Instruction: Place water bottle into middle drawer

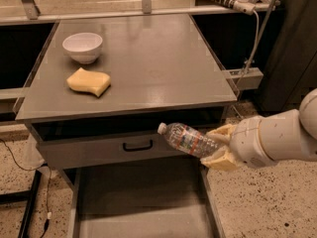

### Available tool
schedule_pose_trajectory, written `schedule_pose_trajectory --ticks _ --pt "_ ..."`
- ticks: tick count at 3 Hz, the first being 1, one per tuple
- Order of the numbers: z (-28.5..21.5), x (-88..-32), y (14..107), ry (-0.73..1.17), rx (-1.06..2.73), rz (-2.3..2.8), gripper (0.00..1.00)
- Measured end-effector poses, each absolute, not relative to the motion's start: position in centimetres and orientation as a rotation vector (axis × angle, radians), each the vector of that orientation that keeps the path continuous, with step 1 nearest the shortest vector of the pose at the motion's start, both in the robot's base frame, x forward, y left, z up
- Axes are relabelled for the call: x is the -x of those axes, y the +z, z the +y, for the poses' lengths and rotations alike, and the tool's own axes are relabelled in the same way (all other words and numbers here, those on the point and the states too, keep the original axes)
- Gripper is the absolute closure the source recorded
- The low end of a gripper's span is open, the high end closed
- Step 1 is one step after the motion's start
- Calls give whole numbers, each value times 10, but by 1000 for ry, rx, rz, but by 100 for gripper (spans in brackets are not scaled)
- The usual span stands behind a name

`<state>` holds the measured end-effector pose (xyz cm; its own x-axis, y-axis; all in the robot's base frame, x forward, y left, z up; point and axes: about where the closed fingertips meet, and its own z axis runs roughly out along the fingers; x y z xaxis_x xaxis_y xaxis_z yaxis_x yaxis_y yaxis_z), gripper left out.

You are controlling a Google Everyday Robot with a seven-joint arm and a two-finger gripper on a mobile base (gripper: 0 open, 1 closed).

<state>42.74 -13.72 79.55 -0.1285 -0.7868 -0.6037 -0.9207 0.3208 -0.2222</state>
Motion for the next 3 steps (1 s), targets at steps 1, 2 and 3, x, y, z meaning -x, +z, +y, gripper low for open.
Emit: schedule_pose_trajectory --ticks 1,2,3 --pt "-137 -427 795 268 1503 1950 100" --pt "-130 -428 766 304 1513 1986 100" --pt "-120 -422 708 402 1502 2043 100"
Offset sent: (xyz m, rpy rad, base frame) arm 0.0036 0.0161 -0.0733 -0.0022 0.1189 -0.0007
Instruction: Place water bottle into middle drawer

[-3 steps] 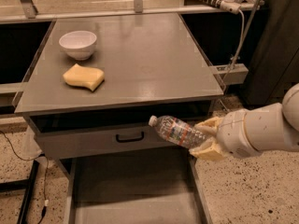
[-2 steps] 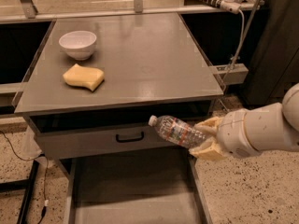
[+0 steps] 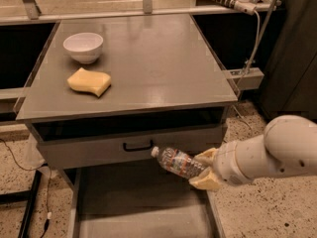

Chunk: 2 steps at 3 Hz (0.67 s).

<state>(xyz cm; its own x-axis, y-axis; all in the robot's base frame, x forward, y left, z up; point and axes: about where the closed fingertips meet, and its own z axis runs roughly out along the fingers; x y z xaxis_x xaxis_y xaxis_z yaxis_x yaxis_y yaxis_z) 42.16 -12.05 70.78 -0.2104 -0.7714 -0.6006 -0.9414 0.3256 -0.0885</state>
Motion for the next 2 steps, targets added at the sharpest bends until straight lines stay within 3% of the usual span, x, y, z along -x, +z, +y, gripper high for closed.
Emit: schedule_pose_trajectory --ticks 2 --pt "-120 -413 620 436 1448 2111 100"
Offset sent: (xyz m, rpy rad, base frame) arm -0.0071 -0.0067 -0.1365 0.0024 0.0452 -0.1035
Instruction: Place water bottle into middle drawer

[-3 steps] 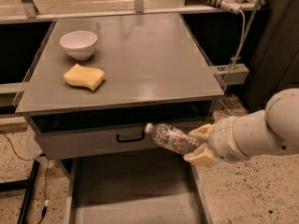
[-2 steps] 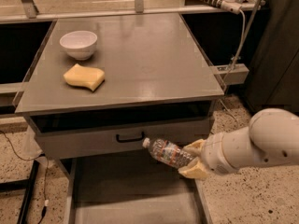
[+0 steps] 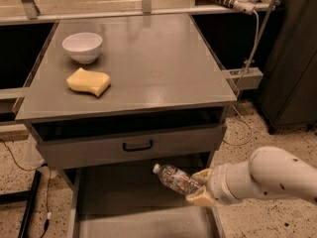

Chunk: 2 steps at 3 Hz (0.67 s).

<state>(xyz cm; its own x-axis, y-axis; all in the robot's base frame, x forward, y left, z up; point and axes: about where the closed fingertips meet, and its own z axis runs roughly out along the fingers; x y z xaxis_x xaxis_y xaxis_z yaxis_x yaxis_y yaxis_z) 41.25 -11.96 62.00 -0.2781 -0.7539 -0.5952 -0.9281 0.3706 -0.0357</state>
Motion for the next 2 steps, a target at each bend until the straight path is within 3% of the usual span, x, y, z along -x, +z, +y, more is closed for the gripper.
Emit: schedule_pose_trajectory --ticks 2 --pt "-122 -418 558 422 1373 2045 100"
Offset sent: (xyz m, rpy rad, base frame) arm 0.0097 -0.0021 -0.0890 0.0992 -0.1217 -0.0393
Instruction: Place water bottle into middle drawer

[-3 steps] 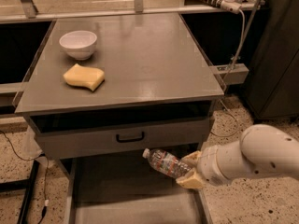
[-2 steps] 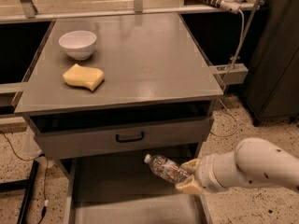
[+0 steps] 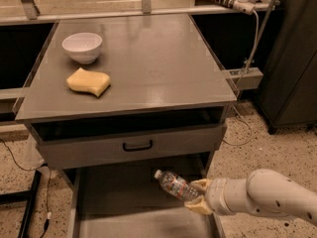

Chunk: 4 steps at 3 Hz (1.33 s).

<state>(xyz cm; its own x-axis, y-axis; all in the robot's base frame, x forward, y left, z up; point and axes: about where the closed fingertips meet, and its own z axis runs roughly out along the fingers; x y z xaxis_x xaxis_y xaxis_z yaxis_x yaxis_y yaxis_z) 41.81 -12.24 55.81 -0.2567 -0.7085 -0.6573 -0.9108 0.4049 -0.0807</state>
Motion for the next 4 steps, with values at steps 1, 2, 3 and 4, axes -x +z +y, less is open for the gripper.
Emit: schedule_pose_trajectory --ticks 1,2,3,4 --pt "-122 -418 558 422 1373 2045 100" --pt "-111 -419 540 462 1392 2047 100" --pt "-91 -420 512 501 1426 1999 100" --pt "-73 -427 491 513 1462 1930 100"
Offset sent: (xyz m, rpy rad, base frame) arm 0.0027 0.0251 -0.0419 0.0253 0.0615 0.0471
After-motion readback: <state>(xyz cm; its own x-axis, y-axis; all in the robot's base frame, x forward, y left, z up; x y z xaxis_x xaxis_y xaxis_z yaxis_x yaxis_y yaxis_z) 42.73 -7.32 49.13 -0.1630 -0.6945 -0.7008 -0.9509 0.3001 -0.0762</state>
